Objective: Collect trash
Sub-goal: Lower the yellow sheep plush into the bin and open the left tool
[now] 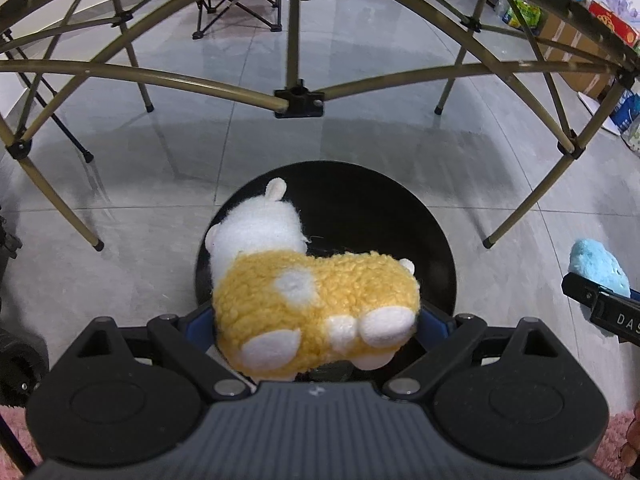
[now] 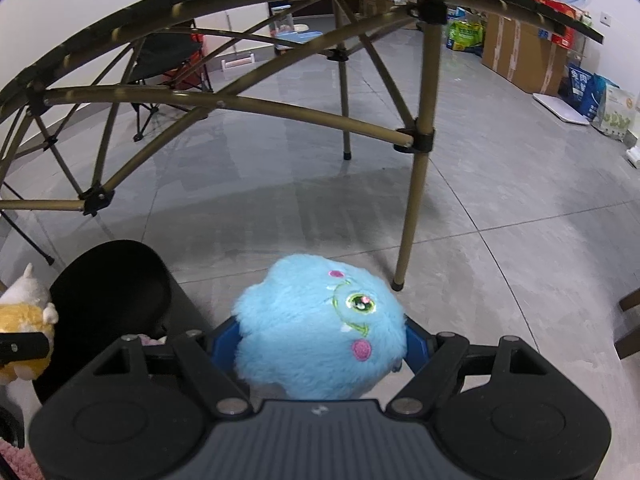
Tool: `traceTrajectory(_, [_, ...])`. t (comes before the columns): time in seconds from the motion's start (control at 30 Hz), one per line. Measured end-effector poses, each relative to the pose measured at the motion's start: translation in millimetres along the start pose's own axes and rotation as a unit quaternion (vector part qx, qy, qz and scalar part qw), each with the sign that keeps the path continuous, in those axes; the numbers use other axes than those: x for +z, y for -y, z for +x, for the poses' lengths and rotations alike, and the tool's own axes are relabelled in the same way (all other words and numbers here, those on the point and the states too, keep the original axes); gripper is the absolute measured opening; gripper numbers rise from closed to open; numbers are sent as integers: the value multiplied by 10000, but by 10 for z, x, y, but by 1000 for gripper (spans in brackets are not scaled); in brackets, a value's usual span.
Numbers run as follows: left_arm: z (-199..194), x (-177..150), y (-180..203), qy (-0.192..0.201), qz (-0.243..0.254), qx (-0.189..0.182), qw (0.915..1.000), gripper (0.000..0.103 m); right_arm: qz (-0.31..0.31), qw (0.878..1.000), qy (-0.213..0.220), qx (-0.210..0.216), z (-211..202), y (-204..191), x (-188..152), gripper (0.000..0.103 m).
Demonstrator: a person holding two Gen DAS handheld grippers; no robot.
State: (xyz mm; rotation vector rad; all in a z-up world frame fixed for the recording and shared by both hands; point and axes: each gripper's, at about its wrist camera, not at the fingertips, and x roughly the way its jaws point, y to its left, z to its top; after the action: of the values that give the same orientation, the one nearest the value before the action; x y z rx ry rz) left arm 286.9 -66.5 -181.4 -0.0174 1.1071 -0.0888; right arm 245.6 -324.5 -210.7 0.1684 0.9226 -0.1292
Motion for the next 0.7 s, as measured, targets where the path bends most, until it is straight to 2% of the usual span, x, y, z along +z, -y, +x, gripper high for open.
traceTrajectory(0.7, [489,75,472,-437,207,179,9987,96,-200,9994,72,-281,45,126,-56,78])
